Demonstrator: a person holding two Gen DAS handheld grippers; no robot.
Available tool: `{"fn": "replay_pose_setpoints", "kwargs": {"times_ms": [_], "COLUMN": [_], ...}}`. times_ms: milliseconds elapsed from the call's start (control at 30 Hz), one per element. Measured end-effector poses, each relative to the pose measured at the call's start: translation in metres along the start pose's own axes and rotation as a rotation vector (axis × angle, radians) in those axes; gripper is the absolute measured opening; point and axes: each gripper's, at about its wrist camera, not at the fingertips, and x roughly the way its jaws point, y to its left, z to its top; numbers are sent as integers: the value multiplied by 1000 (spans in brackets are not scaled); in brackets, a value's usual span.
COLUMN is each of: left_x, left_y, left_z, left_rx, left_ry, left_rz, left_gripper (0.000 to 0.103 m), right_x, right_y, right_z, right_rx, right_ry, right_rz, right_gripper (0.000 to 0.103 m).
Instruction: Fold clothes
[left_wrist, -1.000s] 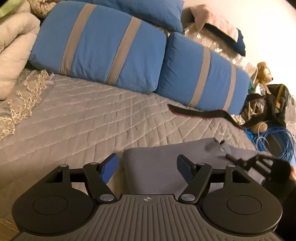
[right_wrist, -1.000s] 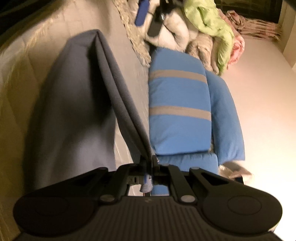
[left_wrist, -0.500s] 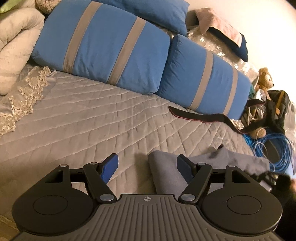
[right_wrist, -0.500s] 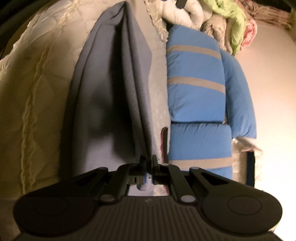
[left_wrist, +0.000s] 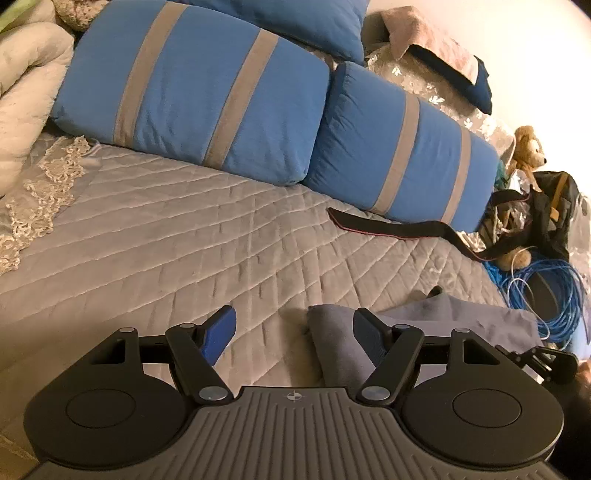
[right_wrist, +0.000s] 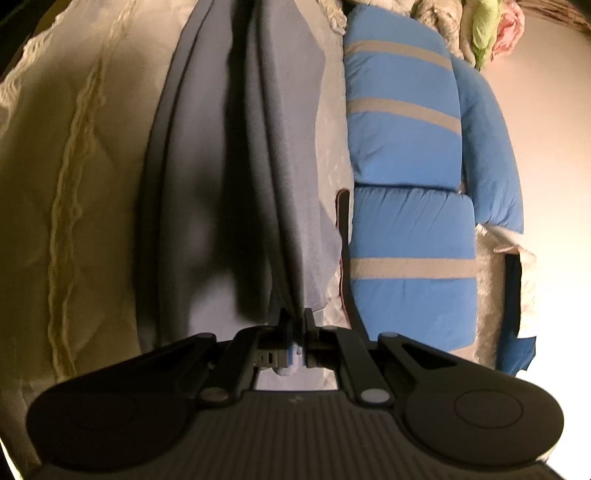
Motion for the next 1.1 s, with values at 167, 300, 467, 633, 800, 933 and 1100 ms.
{"fn": "replay_pose_setpoints", "kwargs": {"times_ms": [167,300,467,633,800,933,1100], "left_x": [15,28,35,33,45,67,96], "left_y": [-12,-31,-84,-144,-194,-209,-214], "left_z": [4,2,-28,-76,-127,-152,-177], "left_rx": [-4,38,371,716,1081,1213,1381], "left_ry": [56,107,137,56,-27,-34,-41], "left_rz": [-21,-19,74,71,119,188,339], "left_gripper": [69,69,69,69,69,69,69], "right_x": [6,5,4,0,-2,2,3], "right_y": [-1,0,9,9,-6,-17,-20], "right_z": [-3,-3,-1,-1,-1,-1,-3], "right_rx": [30,52,51,93,194,227,238], "right_ry": [17,11,8,8,1,-5,-4], "right_rz": [22,41,63,48,17,-3,-1], "right_gripper": [4,5,5,5,5,5,5]}}
